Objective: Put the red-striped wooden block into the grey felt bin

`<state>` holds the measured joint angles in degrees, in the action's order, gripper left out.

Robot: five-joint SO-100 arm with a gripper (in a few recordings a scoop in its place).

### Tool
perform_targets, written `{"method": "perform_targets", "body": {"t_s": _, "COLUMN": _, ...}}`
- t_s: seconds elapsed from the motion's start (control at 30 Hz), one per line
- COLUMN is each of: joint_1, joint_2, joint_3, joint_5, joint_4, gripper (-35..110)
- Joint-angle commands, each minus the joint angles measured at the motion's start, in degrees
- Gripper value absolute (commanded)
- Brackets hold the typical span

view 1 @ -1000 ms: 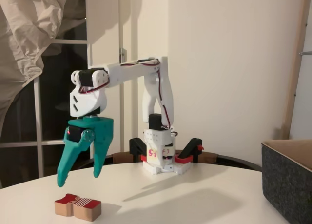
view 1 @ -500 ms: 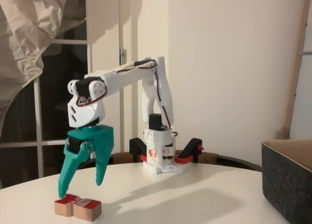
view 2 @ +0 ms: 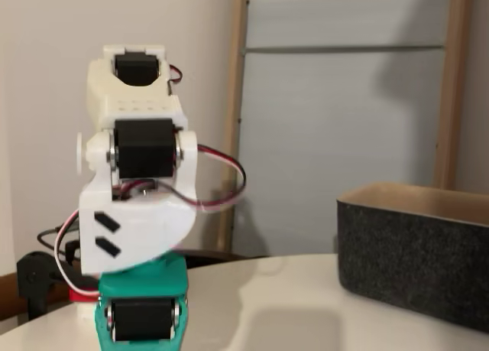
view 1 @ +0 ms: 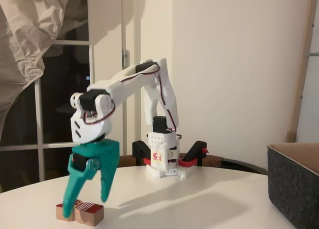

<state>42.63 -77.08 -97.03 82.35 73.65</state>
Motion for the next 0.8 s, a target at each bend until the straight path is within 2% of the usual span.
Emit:
{"method": "perform_targets", "body": {"t_s": 0.0, "joint_1": 0.09, "joint_2": 0.62, "joint_3": 0.7, "joint_5": 0.26, "joint_4": -1.05, "gripper": 35}}
{"method": "perform_targets", "body": {"t_s": 0.47, "joint_1": 1.85, "joint_2": 5.1, "joint_3": 0.88, "joint_5": 0.26, "joint_4": -6.06, "gripper": 31}}
{"method": "perform_targets", "body": {"t_s": 0.77, "joint_1": 3.52, "joint_2": 5.62, "joint_3": 0.88, "joint_5": -0.97, "joint_4": -7.47, "gripper": 17}}
